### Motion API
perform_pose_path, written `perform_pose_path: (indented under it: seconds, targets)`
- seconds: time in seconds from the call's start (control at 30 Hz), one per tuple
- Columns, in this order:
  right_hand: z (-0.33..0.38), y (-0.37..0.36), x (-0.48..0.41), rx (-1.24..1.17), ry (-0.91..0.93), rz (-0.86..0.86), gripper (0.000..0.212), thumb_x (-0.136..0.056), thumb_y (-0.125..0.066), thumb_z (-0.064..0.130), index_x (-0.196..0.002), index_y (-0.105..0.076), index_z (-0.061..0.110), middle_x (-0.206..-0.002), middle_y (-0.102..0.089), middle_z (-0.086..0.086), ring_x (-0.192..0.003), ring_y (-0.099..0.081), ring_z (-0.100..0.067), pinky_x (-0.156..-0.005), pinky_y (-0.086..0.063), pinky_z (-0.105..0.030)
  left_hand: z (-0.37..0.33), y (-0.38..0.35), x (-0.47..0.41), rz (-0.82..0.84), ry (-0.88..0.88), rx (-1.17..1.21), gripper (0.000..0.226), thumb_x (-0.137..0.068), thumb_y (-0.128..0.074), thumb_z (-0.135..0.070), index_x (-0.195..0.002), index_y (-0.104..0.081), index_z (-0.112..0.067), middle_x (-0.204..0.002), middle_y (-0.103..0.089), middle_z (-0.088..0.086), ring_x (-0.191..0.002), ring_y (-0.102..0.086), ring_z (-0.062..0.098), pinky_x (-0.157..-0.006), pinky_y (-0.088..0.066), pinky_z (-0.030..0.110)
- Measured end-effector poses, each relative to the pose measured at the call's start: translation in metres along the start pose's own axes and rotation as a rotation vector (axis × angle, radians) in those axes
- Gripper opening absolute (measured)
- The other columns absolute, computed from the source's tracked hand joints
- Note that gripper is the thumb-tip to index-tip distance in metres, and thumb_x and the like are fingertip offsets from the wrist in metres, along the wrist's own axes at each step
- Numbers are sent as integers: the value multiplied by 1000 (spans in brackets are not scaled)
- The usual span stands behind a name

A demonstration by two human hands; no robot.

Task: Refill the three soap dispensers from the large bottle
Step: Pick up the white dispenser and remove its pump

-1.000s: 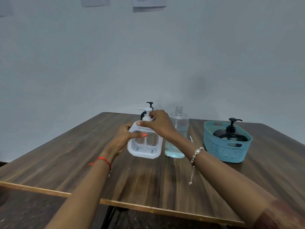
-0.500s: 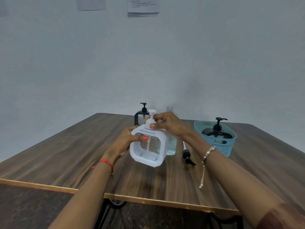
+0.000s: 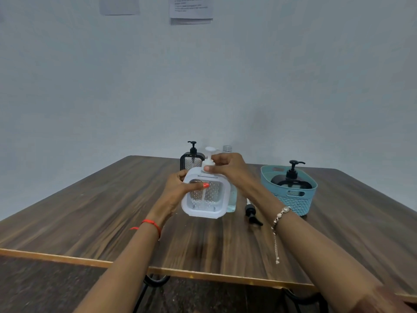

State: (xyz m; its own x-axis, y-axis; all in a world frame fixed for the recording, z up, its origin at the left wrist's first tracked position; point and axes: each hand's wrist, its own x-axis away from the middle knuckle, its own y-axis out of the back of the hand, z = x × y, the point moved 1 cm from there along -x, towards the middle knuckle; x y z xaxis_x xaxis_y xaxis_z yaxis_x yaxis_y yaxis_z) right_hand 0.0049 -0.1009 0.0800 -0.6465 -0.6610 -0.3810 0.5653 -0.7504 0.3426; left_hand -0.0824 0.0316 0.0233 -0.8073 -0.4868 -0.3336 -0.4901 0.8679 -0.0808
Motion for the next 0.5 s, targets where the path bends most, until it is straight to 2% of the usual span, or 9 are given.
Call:
perform_pose_path:
  seconds: [0.07, 0.1, 0.17, 0.23, 0.3, 0.4, 0.5]
  targets:
    - [-1, 2, -3, -187, -60, 37, 42, -75, -68, -6, -116, -60, -2, -113, -66, -17, -90, -64, -19, -84, -51, -25, 0, 2, 0, -12, 10, 0, 36, -66, -75, 7, -99, -65, -3, -81, -71, 6, -64, -68, 13, -58, -55, 22]
    - [0, 3, -4, -230, -71, 58, 43, -76, -66, -8, -118, -59, -3, -114, -65, -17, -91, -64, -19, -85, -50, -25, 0, 3, 0, -10, 15, -1, 37, -66, -75, 7, -100, -65, -2, -82, -70, 7, -64, -68, 12, -57, -54, 22]
    - [1, 0, -1, -131, -61, 67, 38, -78, -69, 5, -115, -61, 1, -102, -68, -7, -85, -63, -14, -74, -49, -17, 0, 4, 0, -12, 14, -6, 40, -65, -76, 7, -103, -64, 0, -84, -70, 9, -64, -69, 12, -57, -54, 22]
    - [3, -7, 4, 65, -25, 20, 36, -75, -76, 24, -104, -66, 3, -84, -66, 1, -71, -60, -6, -58, -45, -7, 1, 6, 0, -21, 7, -27, 41, -65, -77, 5, -103, -64, 0, -85, -70, 9, -65, -69, 12, -57, -54, 22]
    - [0, -10, 1, 148, 9, -55, 42, -71, -79, 30, -96, -67, -2, -81, -68, -5, -66, -58, -9, -54, -42, -8, 2, 6, -1, -26, 5, -37, 41, -64, -78, 4, -103, -65, 0, -85, -70, 9, -66, -68, 13, -59, -55, 23]
    - [3, -7, -4, 11, -48, -44, 43, -72, -78, 13, -111, -64, 1, -104, -69, -9, -82, -62, -13, -70, -48, -16, 5, 9, -2, -50, 16, -14, 43, -64, -79, 2, -104, -65, 1, -91, -70, 13, -73, -68, 20, -67, -58, 30]
    - [6, -5, -4, -89, -54, 10, 42, -77, -69, -1, -118, -60, 0, -111, -66, -12, -90, -62, -13, -82, -48, -21, 5, 12, -3, -46, 20, 6, 52, -59, -83, -1, -108, -63, 3, -96, -70, 16, -80, -68, 25, -74, -58, 35]
